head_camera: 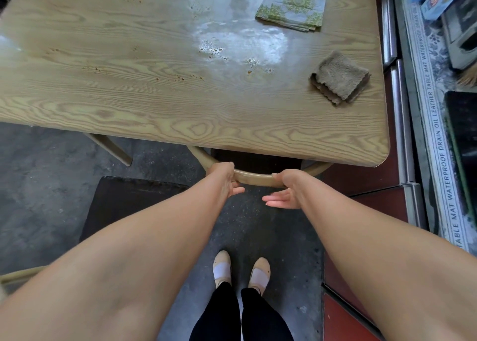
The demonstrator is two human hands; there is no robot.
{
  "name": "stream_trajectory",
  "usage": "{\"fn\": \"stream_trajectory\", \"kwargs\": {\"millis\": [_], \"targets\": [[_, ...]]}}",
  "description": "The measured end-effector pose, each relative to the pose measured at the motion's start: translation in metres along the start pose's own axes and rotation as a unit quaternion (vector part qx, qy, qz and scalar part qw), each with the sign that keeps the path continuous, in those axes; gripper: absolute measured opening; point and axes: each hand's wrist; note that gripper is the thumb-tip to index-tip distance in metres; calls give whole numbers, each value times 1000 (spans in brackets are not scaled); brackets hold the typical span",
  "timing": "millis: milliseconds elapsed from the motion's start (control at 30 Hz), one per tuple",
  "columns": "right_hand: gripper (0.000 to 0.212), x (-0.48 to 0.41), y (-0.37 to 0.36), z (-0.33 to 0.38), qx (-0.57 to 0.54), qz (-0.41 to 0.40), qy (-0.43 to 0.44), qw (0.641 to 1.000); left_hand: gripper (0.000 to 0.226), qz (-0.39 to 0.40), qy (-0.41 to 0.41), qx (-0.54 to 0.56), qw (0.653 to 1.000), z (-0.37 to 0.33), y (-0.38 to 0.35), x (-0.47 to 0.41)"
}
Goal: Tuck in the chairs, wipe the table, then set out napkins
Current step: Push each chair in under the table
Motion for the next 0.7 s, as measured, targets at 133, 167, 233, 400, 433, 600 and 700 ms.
{"fn": "stream_trajectory", "kwargs": {"millis": [133, 167, 233, 400, 433, 600, 700], "targets": [[37, 19, 3, -6, 90, 3, 57, 994, 37, -17, -21, 22, 999, 9, 18, 12], [32, 23, 3, -7, 98, 3, 67, 993, 37, -19, -28, 27, 999, 12, 22, 16], [26, 30, 3, -9, 113, 9, 79, 990, 35, -13, -37, 40, 998, 17, 32, 22], [22, 49, -11, -17, 141, 17, 100, 985, 31, -22, -30, 67, 997, 25, 67, 32], [21, 53, -15, -18, 147, 21, 102, 984, 31, -27, -27, 71, 997, 26, 72, 34], [21, 72, -38, -32, 171, 38, 113, 978, 33, -41, -25, 76, 996, 33, 108, 37], [21, 83, -53, -46, 169, 39, 109, 979, 34, -37, -25, 76, 996, 37, 132, 33]]}}
Point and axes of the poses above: each hand's wrist, its own x-axis away from the middle knuckle, its own y-axis out of the back of the hand, z = x × y, and after that the axes turned 14 degrees about -z, right-handed
